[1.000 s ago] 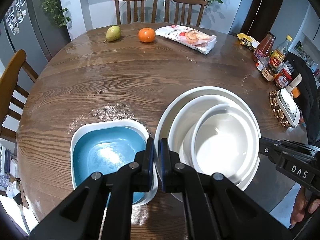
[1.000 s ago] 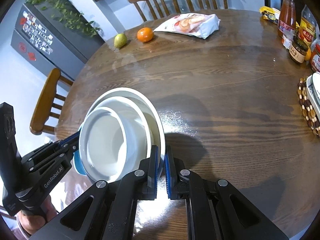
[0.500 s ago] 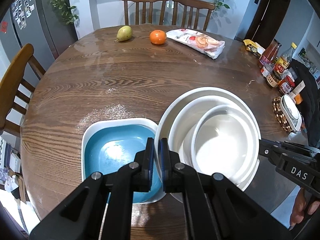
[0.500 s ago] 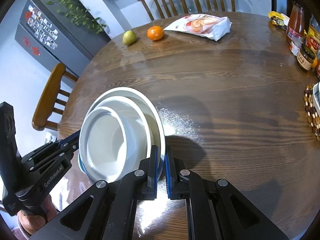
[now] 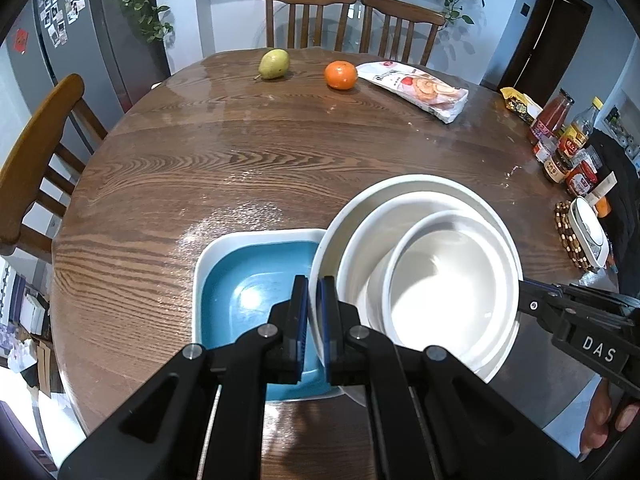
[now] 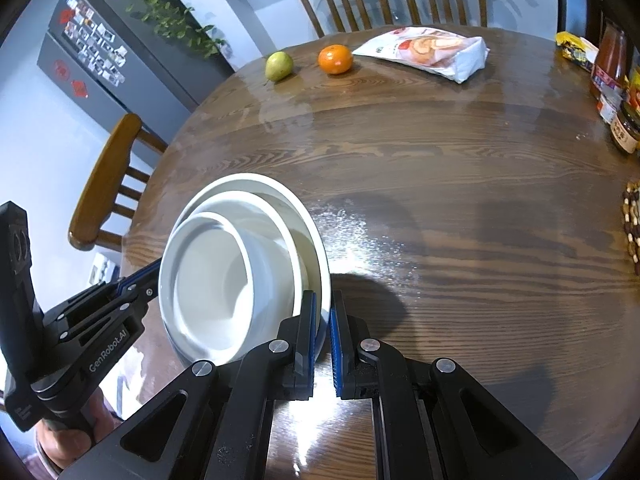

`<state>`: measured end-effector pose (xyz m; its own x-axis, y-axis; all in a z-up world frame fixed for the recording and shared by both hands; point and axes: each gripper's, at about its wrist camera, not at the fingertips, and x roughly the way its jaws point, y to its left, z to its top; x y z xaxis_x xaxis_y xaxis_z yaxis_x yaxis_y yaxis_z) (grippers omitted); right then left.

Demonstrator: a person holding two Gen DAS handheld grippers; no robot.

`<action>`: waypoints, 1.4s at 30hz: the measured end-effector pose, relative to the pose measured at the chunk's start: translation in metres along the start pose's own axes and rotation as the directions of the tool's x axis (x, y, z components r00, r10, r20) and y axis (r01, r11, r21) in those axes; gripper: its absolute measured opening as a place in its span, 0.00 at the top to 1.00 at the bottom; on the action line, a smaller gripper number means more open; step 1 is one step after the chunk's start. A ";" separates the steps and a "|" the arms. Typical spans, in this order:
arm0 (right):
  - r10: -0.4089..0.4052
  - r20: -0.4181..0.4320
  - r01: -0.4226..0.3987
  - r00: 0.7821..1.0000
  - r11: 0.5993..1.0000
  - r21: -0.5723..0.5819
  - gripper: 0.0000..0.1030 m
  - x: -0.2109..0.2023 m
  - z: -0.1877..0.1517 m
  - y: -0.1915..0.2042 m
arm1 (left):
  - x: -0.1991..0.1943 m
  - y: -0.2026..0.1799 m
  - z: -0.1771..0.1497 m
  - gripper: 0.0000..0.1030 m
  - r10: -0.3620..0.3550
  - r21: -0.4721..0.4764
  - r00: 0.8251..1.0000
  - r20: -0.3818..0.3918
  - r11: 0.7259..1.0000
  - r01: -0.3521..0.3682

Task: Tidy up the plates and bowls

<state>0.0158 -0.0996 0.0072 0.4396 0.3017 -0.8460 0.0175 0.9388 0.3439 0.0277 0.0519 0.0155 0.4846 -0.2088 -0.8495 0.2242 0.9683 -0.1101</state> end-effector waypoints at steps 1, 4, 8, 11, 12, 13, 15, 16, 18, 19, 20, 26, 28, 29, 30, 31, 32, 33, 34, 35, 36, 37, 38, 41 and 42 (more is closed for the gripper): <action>0.001 0.000 -0.001 1.000 1.000 -0.002 0.90 0.001 0.001 0.001 | 0.000 0.001 0.000 0.99 0.002 -0.001 1.000 0.000 1.000 -0.002; 0.006 -0.002 -0.006 1.000 1.000 -0.008 0.90 0.004 0.001 0.008 | -0.002 0.008 -0.001 0.99 0.008 -0.006 1.000 0.002 1.000 -0.008; 0.010 -0.004 -0.010 1.000 1.000 -0.015 0.90 0.008 0.000 0.017 | -0.004 0.016 -0.003 0.99 0.015 -0.011 1.000 0.002 1.000 -0.015; 0.012 -0.005 -0.012 1.000 1.000 -0.016 0.90 0.011 0.000 0.023 | -0.004 0.022 -0.003 0.99 0.019 -0.014 1.000 0.002 1.000 -0.019; 0.011 -0.005 -0.011 1.000 1.000 -0.017 0.90 0.011 0.000 0.023 | -0.004 0.024 -0.003 0.99 0.021 -0.015 1.000 0.001 1.000 -0.021; 0.011 -0.005 -0.012 1.000 1.000 -0.018 0.90 0.012 -0.001 0.025 | -0.004 0.026 -0.003 0.99 0.022 -0.016 1.000 -0.001 1.000 -0.022; 0.012 -0.007 -0.013 1.000 1.000 -0.019 0.90 0.014 0.000 0.030 | -0.003 0.029 -0.003 0.99 0.023 -0.018 1.000 -0.004 1.000 -0.023; 0.013 -0.008 -0.013 1.000 1.000 -0.019 0.90 0.016 0.000 0.032 | -0.003 0.031 -0.003 0.99 0.024 -0.019 1.000 -0.004 1.000 -0.024; 0.014 -0.010 -0.015 1.000 1.000 -0.022 0.90 0.018 0.000 0.035 | -0.003 0.035 -0.002 0.99 0.028 -0.022 1.000 -0.006 0.999 -0.028; 0.016 -0.012 -0.016 1.000 1.000 -0.023 0.90 0.020 0.000 0.037 | -0.003 0.037 -0.003 0.99 0.029 -0.024 1.000 -0.006 0.999 -0.029; 0.017 -0.014 -0.018 1.000 1.000 -0.024 0.90 0.021 0.001 0.039 | -0.003 0.040 -0.003 0.99 0.031 -0.027 0.999 -0.007 0.999 -0.031; 0.026 -0.032 -0.027 0.999 0.999 -0.038 0.90 0.034 0.003 0.048 | 0.001 0.055 -0.005 0.99 0.049 -0.043 0.999 -0.019 0.998 -0.050; 0.028 -0.038 -0.030 0.999 0.999 -0.043 0.90 0.038 0.004 0.052 | 0.002 0.058 -0.005 0.99 0.057 -0.046 0.998 -0.023 0.997 -0.058; 0.029 -0.041 -0.031 0.999 0.998 -0.047 0.90 0.041 0.005 0.055 | 0.003 0.061 -0.005 0.99 0.059 -0.048 0.998 -0.025 0.997 -0.060; 0.029 -0.043 -0.032 0.999 0.998 -0.050 0.90 0.042 0.006 0.056 | 0.004 0.064 -0.005 0.99 0.061 -0.054 0.998 -0.029 0.997 -0.063; 0.031 -0.046 -0.033 0.998 0.998 -0.054 0.90 0.045 0.007 0.058 | 0.005 0.067 -0.005 0.99 0.063 -0.059 0.998 -0.032 0.996 -0.064; 0.033 -0.049 -0.036 0.998 0.998 -0.057 0.90 0.046 0.008 0.059 | 0.006 0.069 -0.006 0.99 0.064 -0.062 0.997 -0.035 0.996 -0.066; 0.034 -0.053 -0.037 0.998 0.998 -0.059 0.90 0.048 0.009 0.060 | 0.007 0.072 -0.005 0.99 0.064 -0.068 0.997 -0.039 0.995 -0.067; 0.033 -0.056 -0.037 0.998 0.997 -0.062 0.90 0.050 0.009 0.062 | 0.007 0.073 -0.005 0.99 0.064 -0.073 0.997 -0.042 0.995 -0.067; 0.032 -0.060 -0.036 0.998 0.997 -0.065 0.90 0.053 0.010 0.063 | 0.008 0.075 -0.006 0.99 0.064 -0.078 0.997 -0.046 0.995 -0.067; 0.031 -0.065 -0.036 0.997 0.997 -0.067 0.90 0.055 0.011 0.065 | 0.010 0.077 -0.006 0.99 0.064 -0.083 0.997 -0.053 0.994 -0.068; 0.030 -0.070 -0.035 0.997 0.997 -0.070 0.90 0.057 0.012 0.066 | 0.012 0.079 -0.006 0.99 0.065 -0.088 0.996 -0.057 0.994 -0.069; 0.031 -0.074 -0.036 0.997 0.997 -0.069 0.90 0.059 0.012 0.066 | 0.012 0.079 -0.006 0.99 0.068 -0.089 0.996 -0.059 0.993 -0.073; 0.027 -0.086 -0.032 0.996 0.997 -0.066 0.90 0.065 0.013 0.067 | 0.016 0.078 -0.006 0.99 0.077 -0.089 0.995 -0.064 0.993 -0.082; 0.025 -0.088 -0.031 0.996 0.997 -0.067 0.90 0.066 0.013 0.066 | 0.018 0.079 -0.006 0.99 0.077 -0.089 0.995 -0.067 0.993 -0.082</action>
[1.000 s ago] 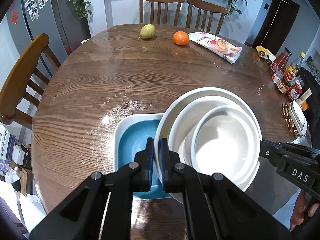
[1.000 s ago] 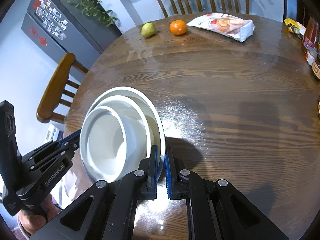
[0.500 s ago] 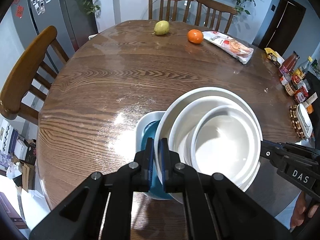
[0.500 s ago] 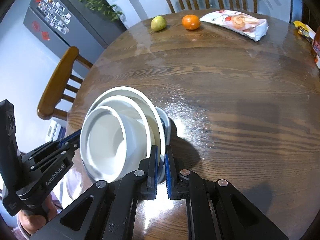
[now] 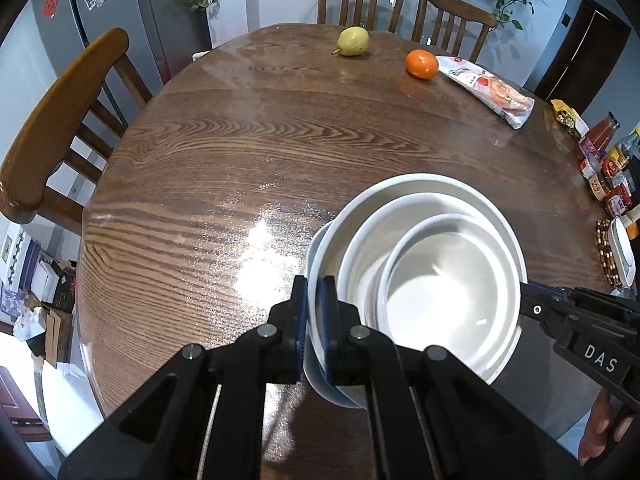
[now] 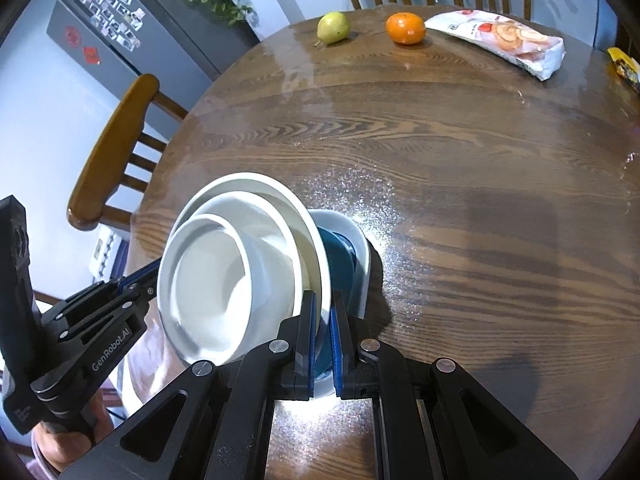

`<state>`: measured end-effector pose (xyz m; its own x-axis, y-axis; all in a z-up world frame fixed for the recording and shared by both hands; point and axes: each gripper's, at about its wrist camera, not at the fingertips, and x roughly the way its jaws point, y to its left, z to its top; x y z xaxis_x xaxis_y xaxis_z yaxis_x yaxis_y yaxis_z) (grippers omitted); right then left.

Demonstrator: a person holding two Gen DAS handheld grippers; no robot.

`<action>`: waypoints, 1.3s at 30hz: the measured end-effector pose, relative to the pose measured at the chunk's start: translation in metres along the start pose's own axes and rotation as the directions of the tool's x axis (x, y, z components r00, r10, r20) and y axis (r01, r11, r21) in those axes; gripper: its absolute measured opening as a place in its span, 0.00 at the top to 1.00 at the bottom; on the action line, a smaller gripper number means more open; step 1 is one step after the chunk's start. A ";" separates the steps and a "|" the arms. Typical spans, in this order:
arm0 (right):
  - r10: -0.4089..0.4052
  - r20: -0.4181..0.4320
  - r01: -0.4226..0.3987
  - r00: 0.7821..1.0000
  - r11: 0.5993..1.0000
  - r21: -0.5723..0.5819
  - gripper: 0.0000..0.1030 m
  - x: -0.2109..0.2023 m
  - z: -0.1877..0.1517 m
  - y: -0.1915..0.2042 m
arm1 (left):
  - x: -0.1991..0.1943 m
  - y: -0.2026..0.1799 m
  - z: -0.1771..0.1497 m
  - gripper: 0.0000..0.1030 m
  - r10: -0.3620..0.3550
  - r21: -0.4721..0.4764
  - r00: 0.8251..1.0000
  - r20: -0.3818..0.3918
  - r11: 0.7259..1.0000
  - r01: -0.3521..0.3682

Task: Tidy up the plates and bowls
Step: 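Lower the white bowl stack into the teal dish with both grippers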

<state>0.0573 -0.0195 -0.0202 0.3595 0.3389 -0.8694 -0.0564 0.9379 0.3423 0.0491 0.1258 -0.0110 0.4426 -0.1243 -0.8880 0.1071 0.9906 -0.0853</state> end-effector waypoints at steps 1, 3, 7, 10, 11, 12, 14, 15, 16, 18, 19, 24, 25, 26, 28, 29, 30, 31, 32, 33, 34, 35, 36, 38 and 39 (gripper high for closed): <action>-0.002 -0.002 0.002 1.000 1.000 0.000 0.90 0.001 0.001 0.000 | 0.001 0.000 0.000 0.99 -0.003 -0.003 1.000 -0.004 1.000 0.003; -0.005 -0.008 0.005 1.000 1.000 0.001 0.90 0.004 0.002 -0.002 | 0.005 0.002 0.001 0.99 -0.007 -0.008 1.000 -0.014 1.000 0.007; -0.010 -0.020 0.010 1.000 1.000 0.004 0.90 0.008 0.003 -0.003 | 0.009 0.001 0.002 0.99 -0.006 -0.006 1.000 -0.022 1.000 0.006; -0.007 -0.021 0.007 1.000 1.000 0.008 0.90 0.008 0.005 -0.005 | 0.010 0.000 0.004 0.99 -0.003 0.000 1.000 -0.024 1.000 0.003; -0.007 -0.023 0.007 1.000 1.000 0.011 0.90 0.009 0.006 -0.005 | 0.011 -0.001 0.004 0.99 -0.001 0.003 1.000 -0.025 1.000 0.001; -0.006 -0.028 0.006 1.000 1.000 0.016 0.90 0.009 0.007 -0.006 | 0.011 -0.001 0.005 0.99 0.000 0.005 1.000 -0.026 1.000 0.001; 0.002 -0.036 -0.001 0.999 1.000 0.029 0.90 0.011 0.008 -0.008 | 0.012 -0.001 0.006 0.99 -0.001 0.007 1.000 -0.030 1.000 0.001; 0.010 -0.042 -0.008 0.999 0.999 0.042 0.90 0.012 0.009 -0.010 | 0.012 -0.001 0.007 0.99 0.000 0.010 1.000 -0.031 1.000 0.001; 0.017 -0.047 -0.014 0.999 0.998 0.053 0.90 0.013 0.010 -0.012 | 0.012 -0.001 0.008 0.99 0.000 0.012 1.000 -0.031 1.000 0.000; 0.026 -0.053 -0.023 0.998 0.998 0.067 0.90 0.014 0.012 -0.015 | 0.013 -0.002 0.009 0.99 0.002 0.016 1.000 -0.030 1.000 -0.001; 0.028 -0.053 -0.024 0.998 0.997 0.068 0.90 0.014 0.012 -0.015 | 0.013 -0.002 0.009 0.99 0.003 0.018 1.000 -0.030 1.000 -0.003; 0.028 -0.049 -0.024 0.998 0.997 0.078 0.90 0.015 0.013 -0.017 | 0.014 -0.003 0.011 0.99 0.005 0.022 1.000 -0.027 1.000 -0.005; 0.027 -0.049 -0.023 0.998 0.997 0.079 0.90 0.015 0.014 -0.017 | 0.014 -0.004 0.012 0.99 0.006 0.021 1.000 -0.027 1.000 -0.006; 0.025 -0.048 -0.021 0.999 0.997 0.078 0.90 0.015 0.015 -0.016 | 0.015 -0.005 0.012 0.99 0.006 0.022 1.000 -0.026 1.000 -0.006; 0.023 -0.046 -0.019 0.999 0.996 0.082 0.90 0.015 0.015 -0.017 | 0.015 -0.005 0.014 0.99 0.004 0.021 1.000 -0.023 1.000 -0.003; 0.024 -0.046 -0.020 0.999 0.996 0.086 0.90 0.016 0.016 -0.017 | 0.016 -0.005 0.015 0.99 0.004 0.022 1.000 -0.022 1.000 -0.003; 0.024 -0.045 -0.020 0.999 0.996 0.087 0.90 0.015 0.016 -0.018 | 0.016 -0.005 0.016 0.99 0.003 0.023 1.000 -0.021 1.000 -0.003; 0.024 -0.044 -0.020 0.999 0.996 0.090 0.90 0.015 0.016 -0.019 | 0.016 -0.006 0.016 0.99 0.003 0.022 1.000 -0.019 1.000 -0.003; 0.024 -0.043 -0.020 0.999 0.995 0.094 0.90 0.016 0.017 -0.020 | 0.017 -0.006 0.017 0.99 0.004 0.022 1.000 -0.019 1.000 -0.004; 0.026 -0.046 -0.021 0.999 0.995 0.097 0.90 0.016 0.017 -0.020 | 0.017 -0.006 0.018 0.99 0.005 0.023 1.000 -0.020 1.000 -0.004; 0.027 -0.047 -0.022 0.999 0.995 0.099 0.90 0.017 0.018 -0.021 | 0.017 -0.007 0.019 0.99 0.004 0.023 1.000 -0.018 1.000 -0.004; 0.031 -0.049 -0.026 0.998 0.994 0.103 0.90 0.017 0.018 -0.022 | 0.017 -0.008 0.019 0.99 0.003 0.022 1.000 -0.017 1.000 -0.003; 0.032 -0.046 -0.027 0.998 0.994 0.103 0.90 0.017 0.018 -0.023 | 0.018 -0.008 0.020 0.99 0.001 0.028 1.000 -0.006 1.000 -0.001; 0.025 -0.034 -0.021 0.999 0.994 0.103 0.90 0.016 0.019 -0.023 | 0.019 -0.010 0.022 0.99 0.007 0.029 1.000 -0.005 1.000 -0.007; 0.019 -0.032 -0.015 0.999 0.995 0.100 0.90 0.016 0.020 -0.023 | 0.019 -0.010 0.023 0.99 0.008 0.029 1.000 -0.005 1.000 -0.008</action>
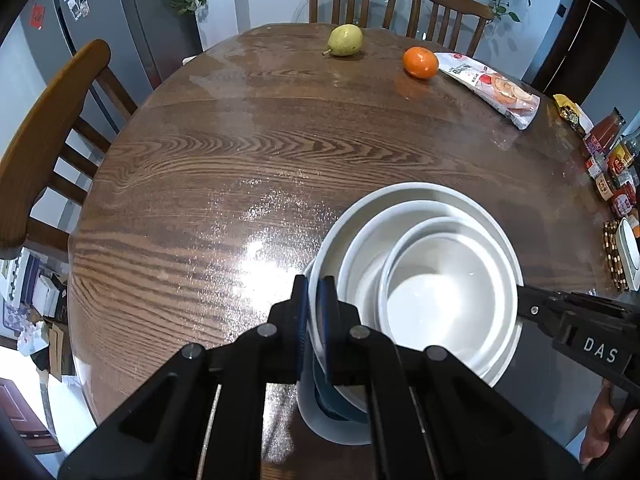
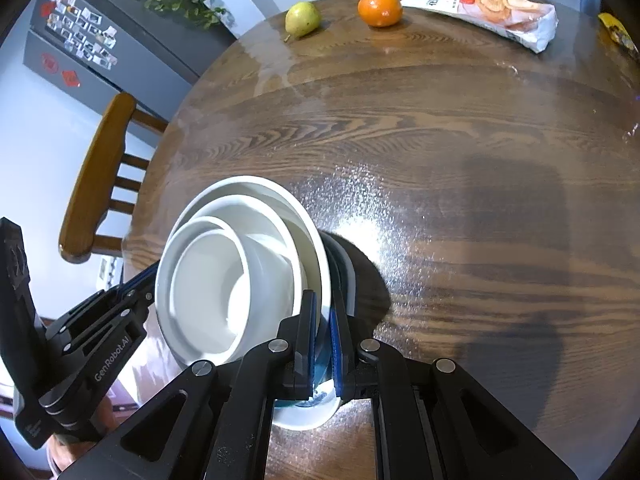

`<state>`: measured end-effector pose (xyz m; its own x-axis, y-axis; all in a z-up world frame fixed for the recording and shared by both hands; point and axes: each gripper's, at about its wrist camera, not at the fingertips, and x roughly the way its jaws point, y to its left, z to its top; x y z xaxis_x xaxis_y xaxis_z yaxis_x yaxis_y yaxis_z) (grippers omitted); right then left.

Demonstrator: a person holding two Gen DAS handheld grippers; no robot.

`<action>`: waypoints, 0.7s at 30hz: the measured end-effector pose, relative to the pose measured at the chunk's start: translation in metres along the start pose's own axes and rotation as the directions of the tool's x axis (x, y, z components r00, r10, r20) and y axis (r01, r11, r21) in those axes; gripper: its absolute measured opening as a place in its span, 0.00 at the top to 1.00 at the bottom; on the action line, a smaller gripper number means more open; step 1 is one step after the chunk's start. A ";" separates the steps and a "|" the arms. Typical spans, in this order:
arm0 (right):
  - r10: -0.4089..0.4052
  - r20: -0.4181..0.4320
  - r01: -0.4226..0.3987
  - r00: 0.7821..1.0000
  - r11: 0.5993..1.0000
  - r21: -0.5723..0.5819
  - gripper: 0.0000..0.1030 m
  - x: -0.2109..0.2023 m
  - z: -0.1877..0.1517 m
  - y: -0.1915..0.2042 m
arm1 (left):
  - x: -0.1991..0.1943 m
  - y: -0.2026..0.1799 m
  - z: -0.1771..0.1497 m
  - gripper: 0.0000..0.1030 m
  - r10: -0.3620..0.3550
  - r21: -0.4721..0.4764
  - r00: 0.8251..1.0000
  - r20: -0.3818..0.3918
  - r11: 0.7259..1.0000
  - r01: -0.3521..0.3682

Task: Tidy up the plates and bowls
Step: 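Lower the white bowl stack into the teal dish with both grippers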

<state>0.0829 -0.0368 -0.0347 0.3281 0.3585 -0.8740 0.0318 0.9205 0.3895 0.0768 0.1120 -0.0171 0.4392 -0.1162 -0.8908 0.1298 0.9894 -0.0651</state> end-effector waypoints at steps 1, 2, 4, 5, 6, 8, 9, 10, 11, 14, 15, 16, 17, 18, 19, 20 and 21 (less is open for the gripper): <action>-0.006 0.004 0.006 1.000 1.000 -0.003 0.90 0.000 0.001 0.001 | 0.001 0.000 0.001 0.99 -0.001 0.000 1.000 0.001 1.000 0.001; -0.009 0.009 0.009 1.000 1.000 -0.005 0.90 0.000 0.001 0.001 | 0.001 0.000 0.002 0.99 -0.002 0.000 1.000 0.003 1.000 0.002; -0.010 0.013 0.010 1.000 1.000 -0.002 0.90 0.000 0.003 0.000 | 0.002 -0.001 0.004 0.99 -0.004 -0.001 1.000 0.006 1.000 0.004; -0.011 0.015 0.011 1.000 1.000 -0.002 0.90 0.000 0.004 0.000 | 0.003 -0.001 0.005 0.99 -0.004 -0.001 1.000 0.007 1.000 0.004; -0.012 0.016 0.012 1.000 1.000 -0.001 0.90 0.001 0.005 0.000 | 0.003 -0.001 0.006 0.99 -0.003 -0.001 1.000 0.009 1.000 0.003; -0.018 0.021 0.018 1.000 1.000 -0.002 0.90 0.001 0.006 0.000 | 0.004 -0.002 0.008 0.99 -0.002 0.001 1.000 0.011 1.000 0.002; -0.019 0.023 0.019 1.000 1.000 -0.003 0.90 0.001 0.007 0.000 | 0.005 -0.002 0.008 0.99 -0.001 0.002 1.000 0.012 1.000 0.001; -0.020 0.024 0.020 1.000 1.000 -0.002 0.90 0.001 0.007 0.000 | 0.005 -0.002 0.009 0.99 -0.001 0.002 1.000 0.012 1.000 0.001; -0.021 0.025 0.021 0.999 1.000 -0.002 0.90 0.001 0.008 0.000 | 0.005 -0.003 0.010 0.99 -0.001 0.003 1.000 0.014 1.000 0.001; -0.022 0.028 0.022 0.999 1.000 0.000 0.90 0.002 0.010 -0.001 | 0.006 -0.004 0.012 0.99 -0.001 0.006 1.000 0.017 1.000 0.000; -0.022 0.030 0.022 0.999 1.000 0.000 0.90 0.002 0.011 -0.001 | 0.006 -0.004 0.013 0.99 0.000 0.008 1.000 0.019 1.000 0.000; -0.023 0.032 0.023 0.999 1.000 0.000 0.90 0.002 0.011 -0.001 | 0.006 -0.004 0.013 0.99 0.001 0.011 1.000 0.021 1.000 -0.002; -0.024 0.033 0.024 0.999 1.000 -0.001 0.90 0.002 0.012 -0.002 | 0.007 -0.005 0.014 0.99 0.002 0.012 1.000 0.022 1.000 -0.003; -0.025 0.035 0.025 0.999 1.000 -0.001 0.90 0.002 0.012 -0.002 | 0.007 -0.005 0.015 0.99 0.003 0.014 1.000 0.023 1.000 -0.003; -0.025 0.035 0.025 0.999 1.000 -0.001 0.90 0.002 0.013 -0.003 | 0.007 -0.006 0.015 0.99 0.004 0.015 1.000 0.024 1.000 -0.004; -0.025 0.036 0.025 0.999 1.000 -0.001 0.90 0.003 0.013 -0.003 | 0.007 -0.006 0.016 0.99 0.004 0.016 1.000 0.025 1.000 -0.005; -0.024 0.037 0.024 0.999 1.000 0.000 0.90 0.003 0.013 -0.003 | 0.008 -0.006 0.017 0.99 0.004 0.017 1.000 0.027 1.000 -0.005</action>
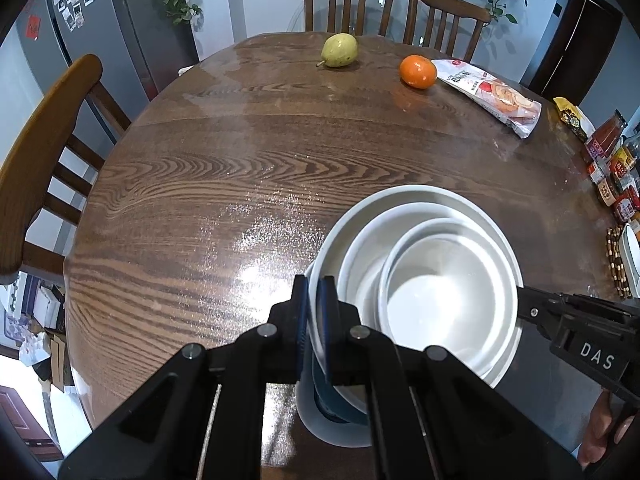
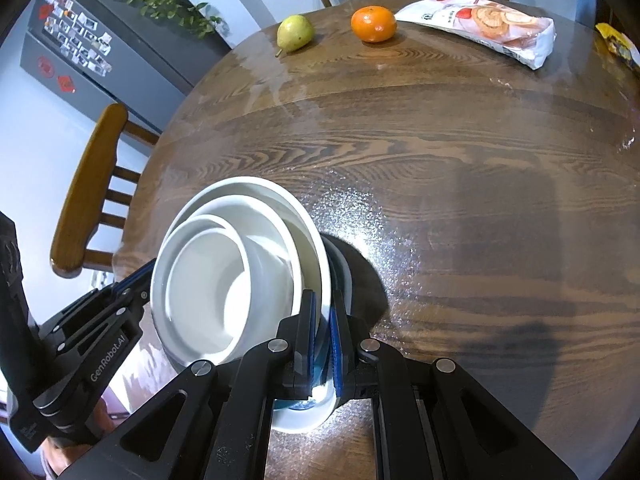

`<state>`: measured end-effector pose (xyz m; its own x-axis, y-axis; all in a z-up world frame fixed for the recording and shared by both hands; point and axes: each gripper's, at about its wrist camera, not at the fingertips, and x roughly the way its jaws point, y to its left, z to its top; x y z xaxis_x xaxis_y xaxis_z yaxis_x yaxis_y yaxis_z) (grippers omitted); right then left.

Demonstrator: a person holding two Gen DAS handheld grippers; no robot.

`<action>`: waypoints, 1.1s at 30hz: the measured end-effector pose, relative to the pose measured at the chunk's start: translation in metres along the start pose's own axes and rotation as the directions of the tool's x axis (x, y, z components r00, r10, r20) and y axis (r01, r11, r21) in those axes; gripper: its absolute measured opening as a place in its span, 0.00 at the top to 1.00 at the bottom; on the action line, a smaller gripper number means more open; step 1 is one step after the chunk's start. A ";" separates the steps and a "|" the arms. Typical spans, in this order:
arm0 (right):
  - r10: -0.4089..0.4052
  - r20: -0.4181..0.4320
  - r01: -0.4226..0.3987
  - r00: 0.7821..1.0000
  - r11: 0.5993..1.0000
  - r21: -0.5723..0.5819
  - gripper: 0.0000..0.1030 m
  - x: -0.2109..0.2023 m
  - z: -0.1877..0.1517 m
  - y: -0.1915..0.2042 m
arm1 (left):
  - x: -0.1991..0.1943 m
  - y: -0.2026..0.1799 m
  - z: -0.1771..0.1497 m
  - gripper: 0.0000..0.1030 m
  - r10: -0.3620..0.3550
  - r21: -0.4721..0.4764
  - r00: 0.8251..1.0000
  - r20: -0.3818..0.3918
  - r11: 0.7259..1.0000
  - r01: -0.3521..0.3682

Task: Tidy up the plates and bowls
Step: 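Lower the white bowl stack into the teal dish with both grippers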

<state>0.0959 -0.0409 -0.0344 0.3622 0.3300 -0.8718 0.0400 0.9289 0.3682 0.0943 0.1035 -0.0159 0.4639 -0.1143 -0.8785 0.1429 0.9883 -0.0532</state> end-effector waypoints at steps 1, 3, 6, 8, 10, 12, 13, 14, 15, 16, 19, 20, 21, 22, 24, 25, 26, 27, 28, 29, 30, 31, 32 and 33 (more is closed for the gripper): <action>0.001 0.001 -0.001 1.000 1.000 0.001 0.90 0.000 0.000 0.000 | 0.000 0.000 0.000 0.99 0.001 0.001 1.000 0.001 1.000 -0.001; 0.000 0.004 0.000 1.000 1.000 0.002 0.90 0.001 0.000 0.000 | 0.000 -0.001 0.001 0.99 0.002 0.003 1.000 0.005 1.000 -0.002; 0.000 0.012 0.000 1.000 1.000 0.001 0.90 0.001 0.000 -0.001 | 0.001 -0.001 0.001 0.99 0.002 0.002 1.000 0.006 1.000 -0.002; -0.001 0.015 0.001 1.000 1.000 0.001 0.90 0.001 0.001 -0.001 | 0.001 -0.001 0.002 0.99 0.002 0.002 1.000 0.007 1.000 -0.002; -0.004 0.020 0.004 1.000 1.000 0.001 0.90 0.001 0.001 -0.002 | 0.001 -0.002 0.003 0.99 0.003 0.003 1.000 0.010 1.000 -0.003; -0.006 0.024 0.006 1.000 1.000 0.001 0.90 0.000 0.001 -0.002 | 0.002 -0.002 0.003 0.99 0.005 0.003 1.000 0.013 1.000 -0.005; -0.007 0.025 0.007 1.000 1.000 0.000 0.90 0.000 0.001 -0.002 | 0.002 -0.002 0.003 0.99 0.006 0.005 1.000 0.013 1.000 -0.006; -0.006 0.027 0.006 1.000 1.000 0.000 0.90 0.000 0.001 -0.002 | 0.002 -0.002 0.004 0.99 0.006 0.005 1.000 0.013 1.000 -0.007; -0.004 0.029 0.004 1.000 1.000 0.001 0.90 0.000 0.001 -0.002 | 0.002 -0.002 0.003 0.99 0.006 0.007 1.000 0.013 1.000 -0.006; -0.003 0.031 0.003 1.000 1.000 0.001 0.90 -0.001 0.000 -0.002 | 0.003 -0.001 0.004 0.98 0.004 0.007 1.000 0.013 1.000 -0.005; -0.003 0.036 0.003 0.999 1.000 0.003 0.90 -0.001 0.000 -0.001 | 0.003 0.000 0.004 0.98 -0.002 -0.001 1.000 0.011 1.000 0.002; -0.003 0.037 0.003 0.999 1.000 0.003 0.90 -0.001 0.000 -0.002 | 0.003 0.000 0.004 0.98 -0.002 -0.002 1.000 0.011 1.000 0.002; -0.003 0.038 0.003 0.999 1.000 0.003 0.90 -0.001 0.000 -0.001 | 0.003 0.000 0.004 0.98 -0.002 -0.003 1.000 0.011 1.000 0.002; -0.005 0.039 0.005 0.999 1.000 0.003 0.90 -0.001 0.000 -0.001 | 0.003 -0.001 0.004 0.98 -0.002 -0.002 1.000 0.011 1.000 0.002; -0.006 0.040 0.006 0.999 1.000 0.004 0.90 -0.001 0.000 -0.001 | 0.003 -0.001 0.004 0.98 -0.004 -0.006 1.000 0.010 1.000 0.004; -0.007 0.041 0.007 0.999 1.000 0.005 0.90 -0.002 0.000 0.000 | 0.003 -0.001 0.004 0.98 -0.004 -0.006 1.000 0.009 1.000 0.004; -0.009 0.042 0.009 0.999 1.000 0.004 0.90 -0.002 0.000 0.000 | 0.003 -0.002 0.004 0.98 -0.005 -0.005 1.000 0.009 1.000 0.005; -0.011 0.043 0.011 0.999 1.000 0.003 0.90 -0.002 0.000 0.000 | 0.003 -0.002 0.003 0.98 -0.005 -0.005 1.000 0.009 1.000 0.005; -0.012 0.043 0.012 0.999 1.000 0.004 0.90 -0.002 0.000 0.000 | 0.003 -0.002 0.003 0.98 -0.006 -0.005 1.000 0.009 1.000 0.006; -0.014 0.044 0.014 0.999 1.000 0.004 0.90 -0.002 0.000 0.000 | 0.003 -0.002 0.003 0.98 -0.005 -0.005 1.000 0.009 1.000 0.005; -0.016 0.045 0.016 0.999 1.000 0.003 0.90 -0.003 0.000 0.001 | 0.003 -0.002 0.003 0.98 -0.005 -0.004 1.000 0.008 1.000 0.005; -0.017 0.046 0.017 0.999 1.000 0.002 0.90 -0.003 0.000 0.001 | 0.003 -0.002 0.003 0.98 -0.005 -0.004 1.000 0.009 1.000 0.005; -0.017 0.046 0.017 0.999 1.000 0.004 0.90 -0.003 0.000 0.001 | 0.003 -0.002 0.003 0.98 -0.005 -0.005 1.000 0.009 1.000 0.006; -0.016 0.046 0.016 0.999 1.000 0.004 0.90 -0.003 0.000 0.001 | 0.003 -0.003 0.003 0.97 -0.005 -0.006 1.000 0.009 1.000 0.005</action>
<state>0.0946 -0.0412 -0.0314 0.4043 0.3064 -0.8618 0.0500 0.9334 0.3553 0.0982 0.1001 -0.0173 0.4713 -0.1206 -0.8737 0.1404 0.9882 -0.0607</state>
